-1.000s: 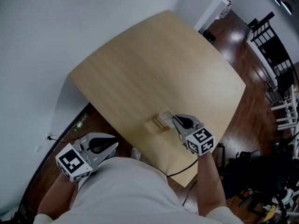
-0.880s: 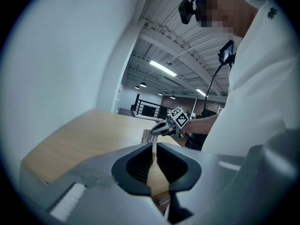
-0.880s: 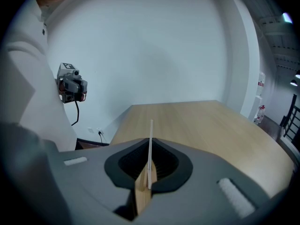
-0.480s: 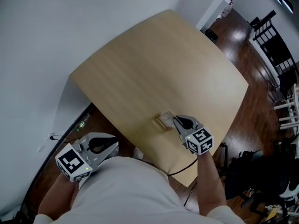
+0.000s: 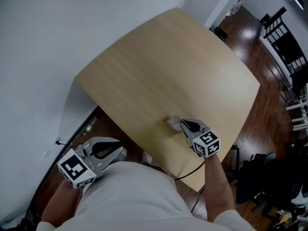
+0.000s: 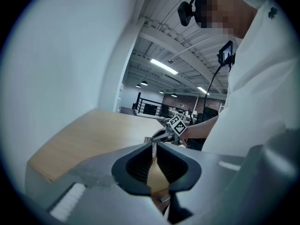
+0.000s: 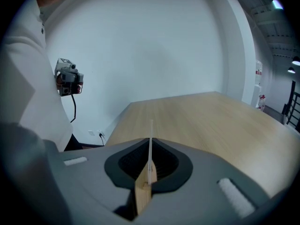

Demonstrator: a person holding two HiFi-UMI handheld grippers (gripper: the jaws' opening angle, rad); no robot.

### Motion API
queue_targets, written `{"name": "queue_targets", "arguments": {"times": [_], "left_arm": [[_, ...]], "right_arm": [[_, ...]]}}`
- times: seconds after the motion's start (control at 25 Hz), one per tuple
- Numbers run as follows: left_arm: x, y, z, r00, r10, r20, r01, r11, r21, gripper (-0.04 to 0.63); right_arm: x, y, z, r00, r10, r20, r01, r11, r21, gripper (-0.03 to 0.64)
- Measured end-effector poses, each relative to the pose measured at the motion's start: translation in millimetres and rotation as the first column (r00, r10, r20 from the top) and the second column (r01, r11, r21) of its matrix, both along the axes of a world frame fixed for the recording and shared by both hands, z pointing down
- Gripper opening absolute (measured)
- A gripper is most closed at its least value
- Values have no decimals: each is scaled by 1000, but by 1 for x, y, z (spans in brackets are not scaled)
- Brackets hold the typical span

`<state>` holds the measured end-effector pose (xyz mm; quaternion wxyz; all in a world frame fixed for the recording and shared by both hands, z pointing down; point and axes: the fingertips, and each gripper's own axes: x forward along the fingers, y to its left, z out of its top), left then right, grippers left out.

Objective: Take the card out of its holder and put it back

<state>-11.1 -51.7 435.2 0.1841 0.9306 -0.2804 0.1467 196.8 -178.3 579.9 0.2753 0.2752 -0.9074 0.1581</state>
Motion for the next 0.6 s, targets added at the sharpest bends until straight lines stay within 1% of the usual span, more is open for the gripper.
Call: {"name": "queue_targets", "arguments": {"times": [0.16, 0.28, 0.4, 0.44, 0.48, 0.6], "left_arm": [[-3, 1, -1, 1000, -3, -2, 3, 1000, -1, 34], [-6, 2, -3, 1000, 16, -2, -16, 1000, 0, 34], [-10, 4, -3, 999, 50, -5, -50, 999, 1, 34], [-12, 4, -4, 998, 65, -6, -65, 998, 3, 34], [-13, 4, -5, 997, 81, -8, -81, 997, 4, 34], [-18, 8, -11, 990, 137, -14, -137, 990, 13, 34]], "right_arm": [[1, 0, 0, 1000, 8, -5, -8, 1000, 9, 21], [3, -1, 0, 999, 50, -11, -50, 999, 19, 23], [5, -3, -3, 992, 122, -21, -121, 992, 39, 35], [6, -4, -6, 988, 152, -26, -150, 987, 51, 47], [7, -4, -10, 982, 184, -31, -182, 981, 65, 74], [14, 5, -30, 953, 302, -11, -300, 949, 94, 101]]}}
